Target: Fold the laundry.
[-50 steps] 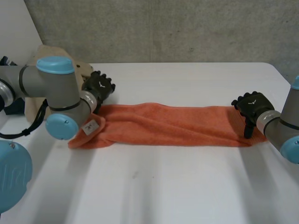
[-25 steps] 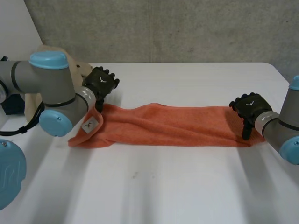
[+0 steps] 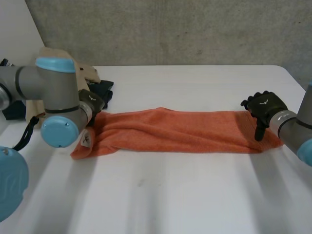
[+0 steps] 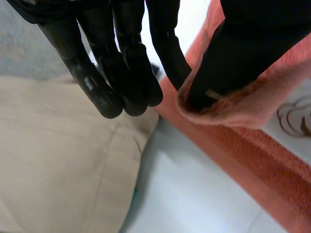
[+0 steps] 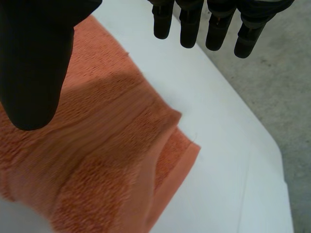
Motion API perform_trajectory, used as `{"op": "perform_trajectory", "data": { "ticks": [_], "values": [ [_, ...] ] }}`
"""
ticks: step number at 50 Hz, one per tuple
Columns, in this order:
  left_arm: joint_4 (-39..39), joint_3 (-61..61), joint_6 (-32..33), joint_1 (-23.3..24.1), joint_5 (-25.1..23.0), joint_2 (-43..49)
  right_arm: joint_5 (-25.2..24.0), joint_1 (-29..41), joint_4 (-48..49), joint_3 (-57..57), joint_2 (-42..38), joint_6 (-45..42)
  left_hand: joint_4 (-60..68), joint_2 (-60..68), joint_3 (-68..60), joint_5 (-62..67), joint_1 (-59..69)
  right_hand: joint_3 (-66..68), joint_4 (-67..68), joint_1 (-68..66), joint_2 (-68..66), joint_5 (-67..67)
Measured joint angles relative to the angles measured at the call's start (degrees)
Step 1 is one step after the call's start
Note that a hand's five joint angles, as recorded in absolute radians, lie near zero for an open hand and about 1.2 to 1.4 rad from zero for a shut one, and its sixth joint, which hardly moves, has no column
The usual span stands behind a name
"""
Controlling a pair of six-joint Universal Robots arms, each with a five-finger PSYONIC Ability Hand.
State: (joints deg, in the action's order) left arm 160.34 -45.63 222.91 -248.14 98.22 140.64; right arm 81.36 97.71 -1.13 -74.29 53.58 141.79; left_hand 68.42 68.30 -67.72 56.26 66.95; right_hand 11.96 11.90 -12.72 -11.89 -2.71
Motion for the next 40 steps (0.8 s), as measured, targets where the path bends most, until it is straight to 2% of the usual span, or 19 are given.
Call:
{"op": "perform_trajectory", "data": {
  "ticks": [6,9,15,23,26,34,36,40],
  "values": [
    [-1.27,-2.41,-1.86,1.23,-3.37,-6.92,-0.32,-0.18,-0.11,3.37,-0.24,1.12,0.02,0.09,-0.11,0.00,0.00,0.00,0.00,0.00,0.00,0.01],
    [-1.59,-5.47,-3.36,2.54,-5.90,-13.26,-1.26,-0.44,-0.81,7.29,-1.11,3.22,0.03,0.10,-0.11,0.00,0.00,0.00,0.00,0.00,0.00,0.00],
    [-1.25,-13.12,-4.50,5.81,-9.58,-25.92,-6.35,-0.86,-3.20,16.13,-4.57,8.65,0.03,0.10,-0.11,0.00,0.00,0.00,0.00,0.00,0.00,0.00],
    [1.96,-26.03,-1.87,10.66,-12.52,-43.12,-19.95,-0.25,-10.11,31.60,-14.83,16.05,0.05,0.13,-0.13,0.00,0.00,0.00,0.00,0.00,0.00,0.00],
    [4.32,-30.37,0.03,11.68,-13.19,-48.33,-22.96,0.16,-13.03,36.16,-18.54,17.21,0.16,0.23,-0.28,0.00,0.00,0.01,0.00,0.00,0.00,0.00],
    [14.82,-41.29,3.95,11.61,-14.41,-61.34,-25.77,0.52,-19.78,45.71,-27.40,17.09,0.27,0.25,-0.33,0.00,0.00,0.29,0.16,-0.19,-0.25,-0.05],
    [16.96,-42.84,4.13,10.90,-14.93,-63.12,-25.70,0.36,-20.57,46.71,-28.52,16.22,0.26,0.25,-0.33,0.00,0.00,11.87,10.61,-11.43,-11.94,-10.56],
    [20.63,-45.27,4.02,8.39,-16.68,-65.32,-24.89,-0.29,-21.43,47.83,-29.58,13.10,0.27,0.25,-0.33,0.00,0.00,45.87,45.71,-46.56,-47.22,-44.35]
  ]
}}
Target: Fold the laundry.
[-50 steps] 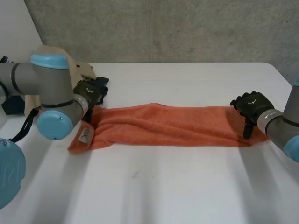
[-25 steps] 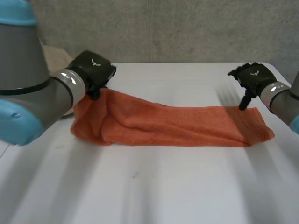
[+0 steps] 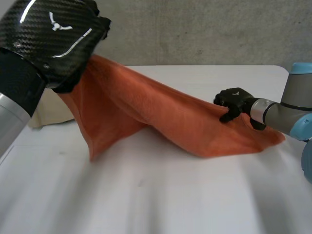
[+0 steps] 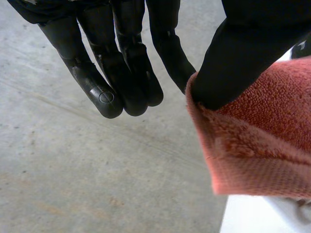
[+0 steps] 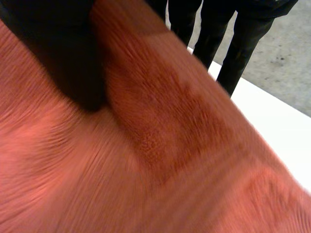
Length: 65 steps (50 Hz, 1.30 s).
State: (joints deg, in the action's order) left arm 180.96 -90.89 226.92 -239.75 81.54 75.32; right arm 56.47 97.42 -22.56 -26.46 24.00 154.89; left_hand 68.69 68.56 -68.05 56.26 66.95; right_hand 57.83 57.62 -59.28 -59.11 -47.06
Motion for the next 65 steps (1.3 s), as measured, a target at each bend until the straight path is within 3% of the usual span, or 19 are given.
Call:
{"op": "perform_trajectory", "data": {
  "ticks": [2,7,10,19,27,34,42,48,55,65],
  "values": [
    [1.10,-0.67,-0.34,-2.02,-1.23,0.25,1.35,-0.56,-0.03,0.00,0.68,-1.85,0.00,0.00,0.00,0.00,0.00,9.03,9.53,-5.70,-8.20,-8.53],
    [1.31,-0.31,-0.82,-4.81,-2.20,3.50,5.28,-1.42,0.45,-1.30,3.90,-2.91,0.00,0.00,0.00,0.00,0.00,9.90,10.66,-5.70,-8.24,-8.58],
    [0.76,1.68,-1.10,-6.50,-1.46,9.42,9.67,-2.40,1.52,-5.14,10.14,-2.13,0.01,0.00,0.00,0.00,0.00,9.90,10.78,-5.70,-8.24,-8.58],
    [-3.27,7.13,-2.52,-7.32,2.43,24.72,10.26,-4.43,-0.62,-21.60,25.74,-4.83,0.01,0.00,0.00,0.00,0.00,9.90,10.78,-5.70,-8.24,-8.94],
    [-10.05,16.20,-4.90,-7.26,4.46,43.46,9.76,-5.97,-8.21,-39.42,33.36,-24.08,0.01,0.00,0.00,0.00,0.00,9.90,10.79,-5.70,-8.24,-9.03],
    [-15.82,32.10,-6.52,-7.06,4.13,54.41,11.95,-5.01,-9.67,-37.95,30.26,-32.14,0.02,0.00,-0.01,0.00,0.00,9.90,10.79,-5.70,-8.24,-9.03],
    [-13.71,58.14,-7.71,-6.31,5.65,56.42,17.30,-3.13,3.91,-17.40,25.56,-20.73,0.04,0.00,-0.02,0.00,0.00,10.22,10.83,-5.70,-8.24,-9.03],
    [-1.34,68.75,-9.85,-6.21,7.08,53.05,22.92,-3.05,22.98,-7.37,26.42,-7.06,0.04,0.00,-0.02,0.00,0.00,10.23,10.84,-5.70,-8.24,-9.03],
    [10.06,60.11,-11.42,-6.79,7.17,47.25,23.94,-2.96,37.99,-12.06,30.37,0.74,0.04,0.01,-0.02,0.00,0.00,10.23,10.84,-5.70,-8.24,-9.04],
    [11.48,37.76,-11.52,-8.08,8.29,44.18,15.98,-3.32,36.32,-29.19,32.69,0.24,0.04,0.09,-0.10,0.00,0.00,10.23,11.02,-5.70,-8.24,-9.46]
  ]
}}
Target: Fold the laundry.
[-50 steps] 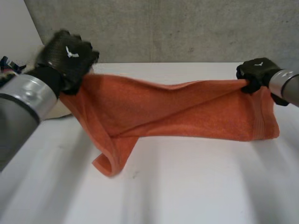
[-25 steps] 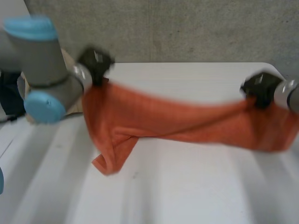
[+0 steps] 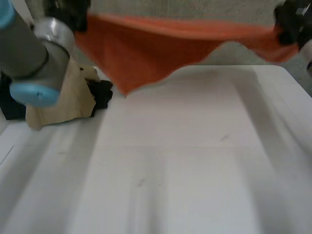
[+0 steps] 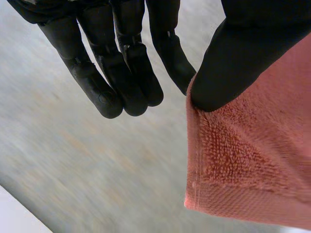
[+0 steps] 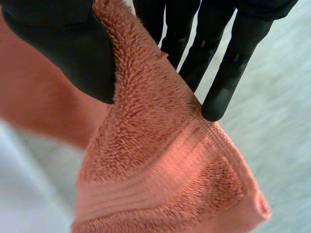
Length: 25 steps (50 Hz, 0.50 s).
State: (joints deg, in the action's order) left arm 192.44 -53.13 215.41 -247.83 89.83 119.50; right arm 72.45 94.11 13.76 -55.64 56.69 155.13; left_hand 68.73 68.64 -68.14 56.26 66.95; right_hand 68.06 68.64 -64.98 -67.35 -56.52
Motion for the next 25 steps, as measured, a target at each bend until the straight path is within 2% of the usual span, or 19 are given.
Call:
{"op": "perform_trajectory", "data": {
  "ticks": [6,12,15,19,25],
  "values": [
    [0.01,-12.04,0.20,-0.41,0.26,1.50,-3.80,-1.28,-3.99,-10.89,-1.91,-2.16,0.00,0.00,0.00,0.00,0.00,0.00,0.03,0.00,0.00,0.00],
    [0.37,-17.81,0.33,-0.95,-0.28,4.48,-5.40,-2.33,-5.87,-15.34,-6.16,-4.28,0.00,0.00,0.00,0.00,0.00,-0.89,-0.98,0.23,0.73,0.40],
    [0.46,-18.89,0.29,-1.47,-0.45,5.37,-5.10,-2.82,-7.20,-15.46,-8.15,-4.76,0.00,0.00,0.00,0.00,0.00,-6.43,-6.87,0.69,5.93,4.28],
    [0.39,-19.49,0.23,-2.36,-0.56,5.51,-3.57,-3.52,-10.12,-14.30,-9.58,-3.59,0.00,0.00,0.00,0.00,0.00,-20.93,-21.23,17.94,20.65,19.57],
    [-0.70,-20.01,0.37,-3.08,-0.63,4.35,-0.67,-4.76,-14.55,-12.91,-9.04,0.09,0.00,0.00,0.00,0.00,0.00,-24.02,-25.07,20.93,23.30,23.72]
  ]
}}
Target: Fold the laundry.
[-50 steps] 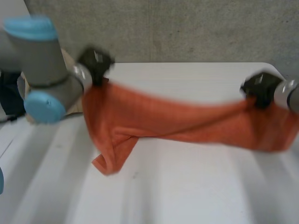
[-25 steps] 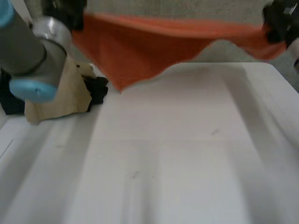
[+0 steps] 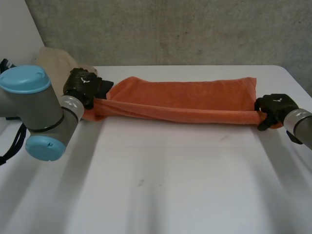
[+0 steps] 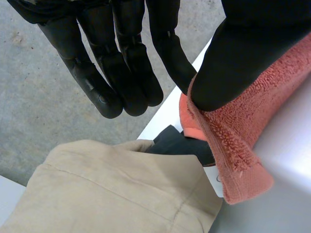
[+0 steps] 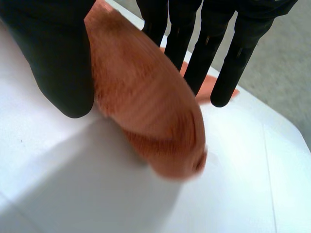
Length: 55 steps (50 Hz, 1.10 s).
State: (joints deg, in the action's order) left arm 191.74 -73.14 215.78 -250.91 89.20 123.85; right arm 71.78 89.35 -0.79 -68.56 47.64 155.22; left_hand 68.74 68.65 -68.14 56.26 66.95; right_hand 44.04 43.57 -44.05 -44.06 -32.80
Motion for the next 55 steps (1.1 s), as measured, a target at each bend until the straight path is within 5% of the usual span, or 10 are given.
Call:
{"op": "perform_trajectory", "data": {
  "ticks": [4,7,16,27,32,41,48,55],
  "values": [
    [-1.22,-0.78,0.14,-0.18,-0.09,-0.85,1.41,-1.13,-2.56,0.40,0.96,1.96,0.00,0.00,0.00,0.00,0.00,2.93,3.57,-3.71,-3.09,-4.27],
    [-2.75,-2.14,0.37,-0.22,-0.26,-1.82,1.91,-2.57,-5.39,0.56,2.04,3.25,0.00,0.00,0.00,0.00,0.00,20.17,20.64,-20.07,-20.61,-21.41],
    [-7.32,-7.51,1.10,-0.13,-0.78,-5.55,-0.43,-5.17,-14.57,-0.83,5.29,0.25,0.00,0.00,0.00,0.00,0.00,23.91,24.88,-20.66,-23.41,-23.70],
    [-22.35,-18.57,4.83,-0.64,-2.85,-15.27,-6.93,-11.43,-32.90,-9.92,15.52,-23.91,0.00,0.00,0.00,0.00,0.00,23.91,24.89,-20.66,-23.41,-23.70],
    [-24.39,-19.07,5.67,-0.64,-3.12,-15.76,-8.24,-12.18,-35.27,-12.75,17.15,-28.46,0.00,0.00,0.00,0.00,0.00,23.91,24.89,-20.66,-23.41,-23.70],
    [-31.85,-18.64,7.36,0.28,-3.29,-12.87,-4.45,-13.94,-40.13,-16.41,18.65,-31.79,0.00,0.00,0.00,0.00,0.00,23.91,24.89,-20.66,-23.41,-23.68],
    [-43.77,-17.78,10.36,2.46,-3.65,-12.58,-0.85,-15.94,-50.12,-17.16,19.82,-43.17,0.00,0.00,0.00,0.00,0.00,23.91,24.89,-20.66,-23.41,-23.70],
    [-45.19,-14.04,10.51,3.64,-2.10,-13.91,-0.72,-14.69,-49.06,-15.09,19.78,-42.58,0.00,0.00,0.00,0.00,0.00,23.91,24.89,-20.66,-23.41,-23.72]
  ]
}}
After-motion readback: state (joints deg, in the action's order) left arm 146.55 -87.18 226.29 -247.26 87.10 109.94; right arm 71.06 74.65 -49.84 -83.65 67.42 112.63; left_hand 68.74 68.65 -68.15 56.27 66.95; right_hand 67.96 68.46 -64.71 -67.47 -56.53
